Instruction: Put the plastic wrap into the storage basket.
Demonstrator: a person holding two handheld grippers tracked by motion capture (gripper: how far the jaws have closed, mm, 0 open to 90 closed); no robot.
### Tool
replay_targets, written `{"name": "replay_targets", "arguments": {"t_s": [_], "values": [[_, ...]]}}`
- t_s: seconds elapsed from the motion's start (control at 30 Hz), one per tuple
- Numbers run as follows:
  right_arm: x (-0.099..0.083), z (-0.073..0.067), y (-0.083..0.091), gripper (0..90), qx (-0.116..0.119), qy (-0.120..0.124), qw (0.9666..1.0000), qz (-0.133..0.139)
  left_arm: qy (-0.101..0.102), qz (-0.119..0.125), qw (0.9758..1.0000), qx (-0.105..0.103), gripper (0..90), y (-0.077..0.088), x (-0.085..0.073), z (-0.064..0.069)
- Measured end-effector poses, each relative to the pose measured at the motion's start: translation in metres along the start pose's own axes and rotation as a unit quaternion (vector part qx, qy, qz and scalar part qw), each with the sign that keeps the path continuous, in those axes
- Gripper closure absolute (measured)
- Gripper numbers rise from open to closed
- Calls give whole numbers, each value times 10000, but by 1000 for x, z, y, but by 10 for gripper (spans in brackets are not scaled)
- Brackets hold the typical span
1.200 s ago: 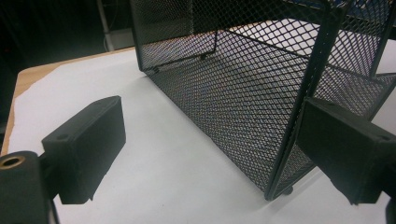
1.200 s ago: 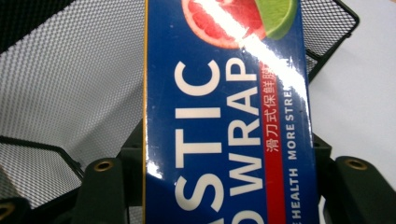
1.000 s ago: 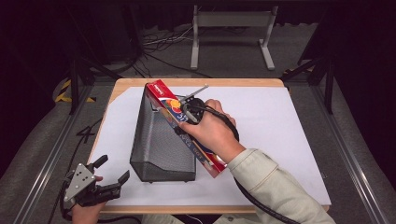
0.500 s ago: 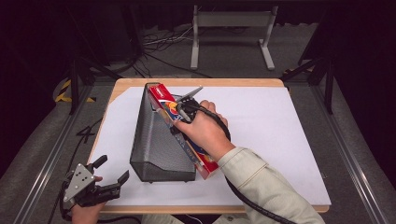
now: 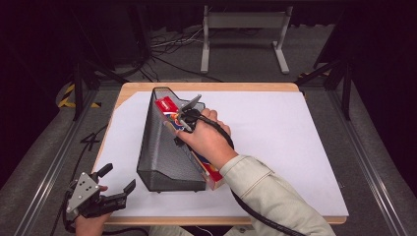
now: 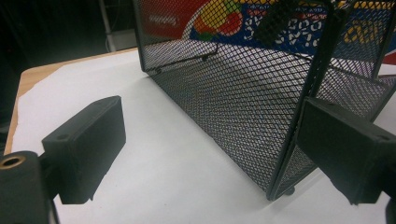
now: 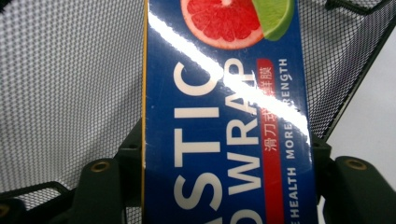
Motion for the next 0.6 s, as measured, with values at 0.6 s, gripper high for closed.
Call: {"name": "replay_targets", "arguments": {"t_s": [0.6], "values": [[6, -3, -23, 373, -224, -103, 9985, -484, 2, 4, 10000, 1, 92, 1, -1, -1]]}}
Point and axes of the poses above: each handheld gripper's, and its own axes: y roughly backward along the jaws, x roughly out of its top, z roughly to its right, the point moved 5 cm from there along -y, roughly forward along the jaws, and after that the axes turned 7 degrees about y, right-handed, at the moved point
